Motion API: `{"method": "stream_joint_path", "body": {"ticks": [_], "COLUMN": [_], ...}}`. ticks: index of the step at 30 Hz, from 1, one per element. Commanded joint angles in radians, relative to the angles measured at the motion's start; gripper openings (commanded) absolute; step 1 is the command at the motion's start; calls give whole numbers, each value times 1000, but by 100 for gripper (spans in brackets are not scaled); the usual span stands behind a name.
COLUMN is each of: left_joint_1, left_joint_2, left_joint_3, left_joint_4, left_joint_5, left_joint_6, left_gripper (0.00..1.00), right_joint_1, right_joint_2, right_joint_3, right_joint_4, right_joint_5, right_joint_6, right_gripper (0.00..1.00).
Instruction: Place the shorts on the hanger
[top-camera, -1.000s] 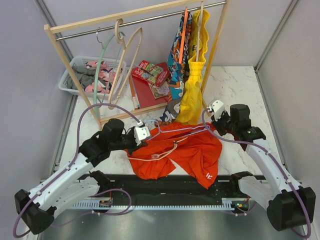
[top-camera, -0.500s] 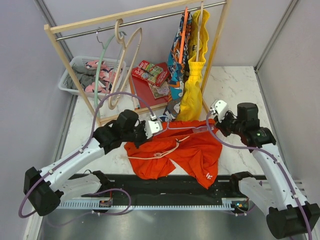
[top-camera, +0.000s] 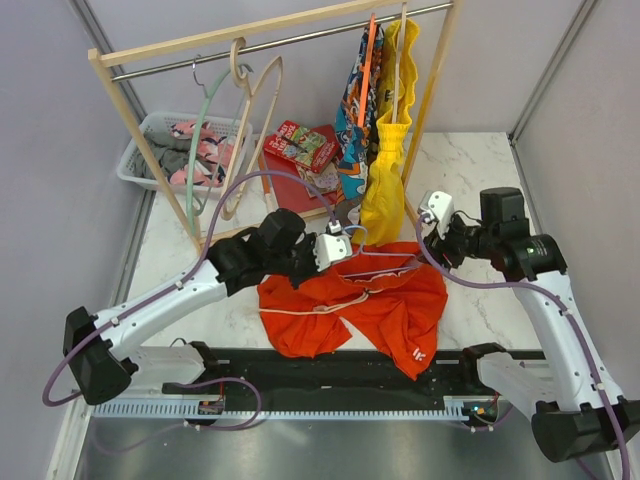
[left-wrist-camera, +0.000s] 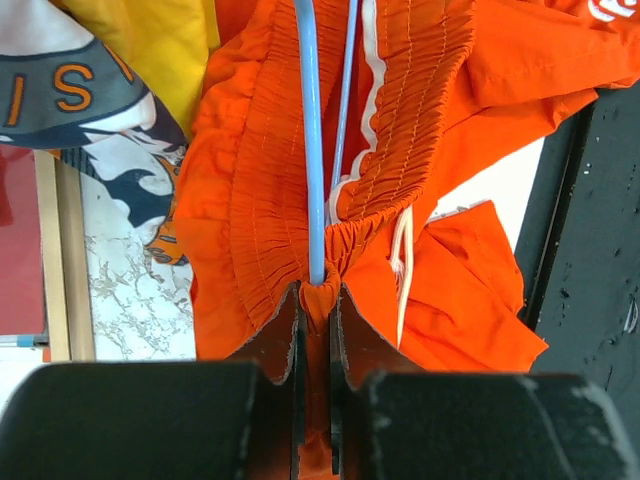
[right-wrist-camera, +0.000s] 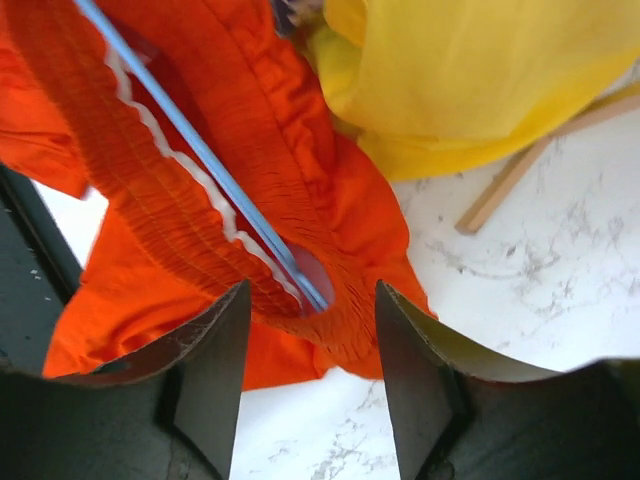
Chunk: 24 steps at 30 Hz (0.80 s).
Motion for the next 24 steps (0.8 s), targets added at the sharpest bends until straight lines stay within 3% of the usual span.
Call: {"method": "stream_joint_path", "body": {"ticks": [1,7,11,14,19,22,23,24], "left_joint_1": [-6,-9,-9,-11,-11,-11,-9,-9], "left_joint_2": [-62,-105,-105,-105,-134,-168,-176,-192], "left_joint_3": [33,-10,-7,-1,-12,-26,-30,-39], "left_joint_4": [41,49,45,45,42,36,35,30], "left_joint_5": [7,8,50,71,85,111,113,113], "left_joint_6": [33,94,112,113,119,123,126,128], "left_gripper": [2,2,2,2,2,2,2,4], "right_joint_1": [3,92,299,385,425,430,430,430], "right_joint_2": [0,49,84,108,190,202,204,201], "right_joint_3": [107,132,103,71,77,77,77,80], "right_joint_4": [-76,-4,156,253,275,280,275,272], "right_joint_5": [-195,-307,-214,-159,-122,-122,-123,-123], "right_joint_6": [-77,-61,48,111,119,119,119,117], "right_gripper": [62,67,66,64,56,30,6,0]}}
